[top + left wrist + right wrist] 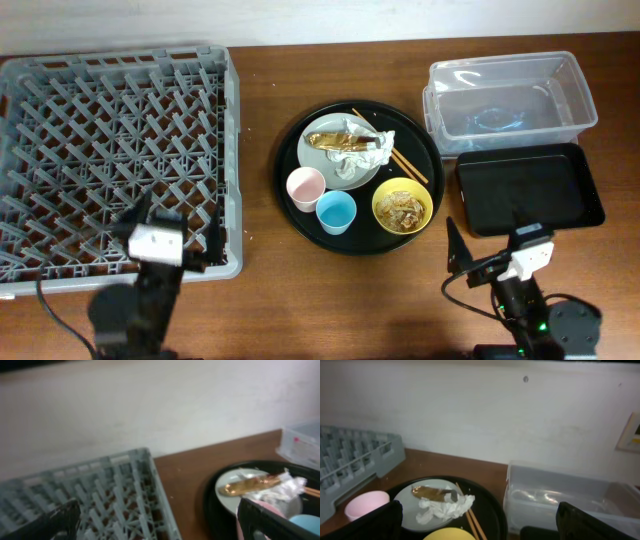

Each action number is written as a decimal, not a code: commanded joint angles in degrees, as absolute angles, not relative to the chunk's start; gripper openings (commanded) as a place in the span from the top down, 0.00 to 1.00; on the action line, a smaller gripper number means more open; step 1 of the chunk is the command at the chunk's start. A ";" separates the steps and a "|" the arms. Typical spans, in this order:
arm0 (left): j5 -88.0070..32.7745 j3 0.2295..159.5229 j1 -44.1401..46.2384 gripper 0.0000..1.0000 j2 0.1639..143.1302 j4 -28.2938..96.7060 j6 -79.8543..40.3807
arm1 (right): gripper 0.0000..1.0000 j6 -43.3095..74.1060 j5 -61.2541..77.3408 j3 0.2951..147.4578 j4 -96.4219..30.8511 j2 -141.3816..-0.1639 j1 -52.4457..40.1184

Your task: Sort waste into correct bins and load items into the dishwasher rack

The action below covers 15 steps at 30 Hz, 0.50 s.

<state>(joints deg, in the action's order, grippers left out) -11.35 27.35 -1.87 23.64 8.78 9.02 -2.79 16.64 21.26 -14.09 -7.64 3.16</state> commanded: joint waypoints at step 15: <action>-9.96 72.05 -1.54 0.00 72.62 38.72 8.73 | 0.02 -2.61 26.98 82.61 -50.19 -65.69 0.91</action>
<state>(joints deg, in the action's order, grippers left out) -14.33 70.83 -1.83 69.89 37.60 8.99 -2.81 23.55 69.47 -44.03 -54.48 2.85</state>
